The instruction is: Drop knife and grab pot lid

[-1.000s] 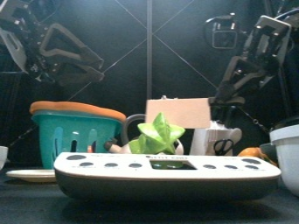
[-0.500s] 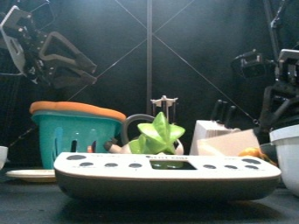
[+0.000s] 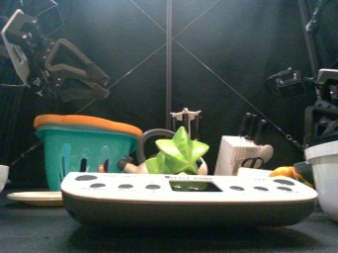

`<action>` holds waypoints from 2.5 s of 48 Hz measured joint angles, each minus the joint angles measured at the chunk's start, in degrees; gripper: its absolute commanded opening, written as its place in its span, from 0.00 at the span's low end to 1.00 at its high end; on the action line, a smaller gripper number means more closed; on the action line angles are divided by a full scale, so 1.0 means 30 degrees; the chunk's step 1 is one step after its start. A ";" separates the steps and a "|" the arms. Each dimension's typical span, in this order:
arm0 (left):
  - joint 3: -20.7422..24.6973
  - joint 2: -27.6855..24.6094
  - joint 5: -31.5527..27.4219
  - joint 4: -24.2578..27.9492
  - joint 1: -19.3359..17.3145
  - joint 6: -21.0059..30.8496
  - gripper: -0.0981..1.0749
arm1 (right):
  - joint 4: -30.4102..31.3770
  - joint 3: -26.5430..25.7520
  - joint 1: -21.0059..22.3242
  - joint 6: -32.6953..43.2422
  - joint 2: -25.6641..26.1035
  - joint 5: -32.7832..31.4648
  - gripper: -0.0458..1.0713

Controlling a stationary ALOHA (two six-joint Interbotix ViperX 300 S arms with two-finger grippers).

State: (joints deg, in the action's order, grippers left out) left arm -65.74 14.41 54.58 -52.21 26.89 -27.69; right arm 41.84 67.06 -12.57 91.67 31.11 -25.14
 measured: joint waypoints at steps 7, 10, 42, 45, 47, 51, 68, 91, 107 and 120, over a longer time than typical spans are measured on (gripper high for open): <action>0.0000 0.0000 0.0000 0.0000 -0.0059 0.0000 0.77 | -0.0029 0.0000 0.0000 0.0000 0.0000 -0.0410 0.76; 0.0029 0.0000 0.0000 -0.0029 -0.0029 0.0000 0.77 | 0.0000 0.0000 0.0029 0.0000 0.0000 -0.0439 0.76; 0.0000 -0.0029 -0.0703 0.0000 -0.0205 0.0000 0.77 | 0.0527 -0.2666 -0.3867 0.0000 -0.1055 -0.0264 0.75; 0.0000 -0.0029 -0.0820 0.0000 -0.0234 0.0000 0.77 | 0.0469 -0.3252 -0.4570 0.0000 -0.1406 -0.0293 0.75; 0.0000 -0.0029 -0.0850 0.0000 -0.0234 0.0000 0.77 | 0.0439 -0.3604 -0.4980 0.0000 -0.1641 -0.0293 0.75; 0.0000 -0.0029 -0.0879 0.0000 -0.0234 0.0000 0.77 | 0.0322 -0.4219 -0.5654 0.0000 -0.2139 -0.0293 0.75; 0.0000 -0.0029 -0.0908 0.0000 -0.0234 0.0000 0.77 | -0.0059 -0.6562 -0.8350 0.0000 -0.5273 -0.0791 0.72; 0.0000 -0.0029 -0.0967 -0.0029 -0.0322 0.0029 0.77 | -0.0615 -0.7646 -0.9756 0.0088 -0.6504 -0.4131 0.70; 0.0000 -0.0029 -0.1172 -0.0059 -0.0410 0.0029 0.77 | -0.1582 -0.7734 -0.9521 0.0059 -0.7207 -0.3311 0.71; 0.0000 -0.0029 -0.1201 -0.0029 -0.0439 0.0059 0.77 | -0.1406 -0.7910 -0.9346 0.0029 -0.7559 -0.3457 0.70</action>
State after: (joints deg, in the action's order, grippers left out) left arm -65.74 14.33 50.98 -52.29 25.58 -27.51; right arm 37.62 43.33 -40.61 91.76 8.44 -35.51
